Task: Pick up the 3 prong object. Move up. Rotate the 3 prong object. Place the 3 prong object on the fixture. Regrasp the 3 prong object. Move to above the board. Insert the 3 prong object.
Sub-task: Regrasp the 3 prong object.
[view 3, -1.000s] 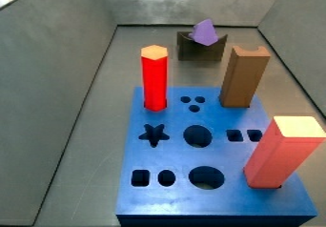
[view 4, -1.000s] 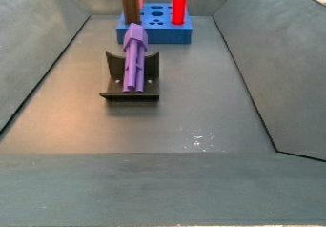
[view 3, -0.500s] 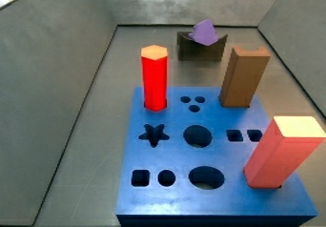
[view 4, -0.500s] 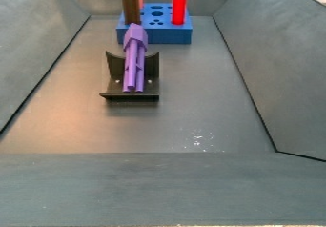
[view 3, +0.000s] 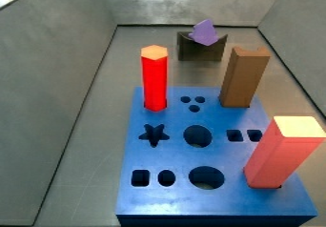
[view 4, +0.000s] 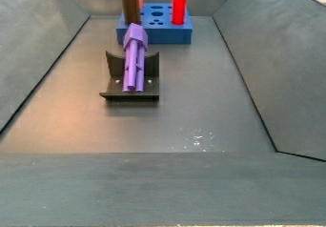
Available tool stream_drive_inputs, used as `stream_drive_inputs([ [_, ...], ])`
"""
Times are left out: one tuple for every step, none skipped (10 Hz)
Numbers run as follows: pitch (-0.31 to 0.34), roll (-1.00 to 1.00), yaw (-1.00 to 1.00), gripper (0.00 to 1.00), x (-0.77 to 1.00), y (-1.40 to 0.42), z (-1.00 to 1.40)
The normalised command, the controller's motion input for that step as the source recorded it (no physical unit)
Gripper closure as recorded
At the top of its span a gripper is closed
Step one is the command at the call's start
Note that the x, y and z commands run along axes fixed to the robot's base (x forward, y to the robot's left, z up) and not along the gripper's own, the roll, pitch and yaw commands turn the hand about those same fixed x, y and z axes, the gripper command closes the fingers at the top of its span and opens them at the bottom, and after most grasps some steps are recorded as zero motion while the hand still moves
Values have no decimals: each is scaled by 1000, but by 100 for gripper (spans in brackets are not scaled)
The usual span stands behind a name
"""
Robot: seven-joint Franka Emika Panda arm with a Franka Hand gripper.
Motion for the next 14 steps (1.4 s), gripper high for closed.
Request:
stream_drive_inputs([
  [182, 1000, 116, 0, 152, -50, -13],
  [213, 1000, 160, 0, 185, -53, -20],
  [227, 1000, 185, 0, 200, -55, -16],
  [244, 966, 243, 0, 237, -60, -19],
  [214, 799, 259, 0, 268, -60, -19],
  [162, 582, 273, 0, 313, -64, -18],
  [139, 474, 274, 0, 334, -66, -20],
  [93, 288, 267, 0, 374, -57, -12],
  [58, 219, 256, 0, 388, -48, -6],
  [22, 195, 231, 0, 383, -55, -18],
  [12, 191, 215, 0, 381, -60, -22],
  [2, 188, 180, 0, 381, -61, -19],
  [-1, 187, 144, 0, 374, -59, -17],
  [2, 185, 120, 0, 370, -59, -20],
])
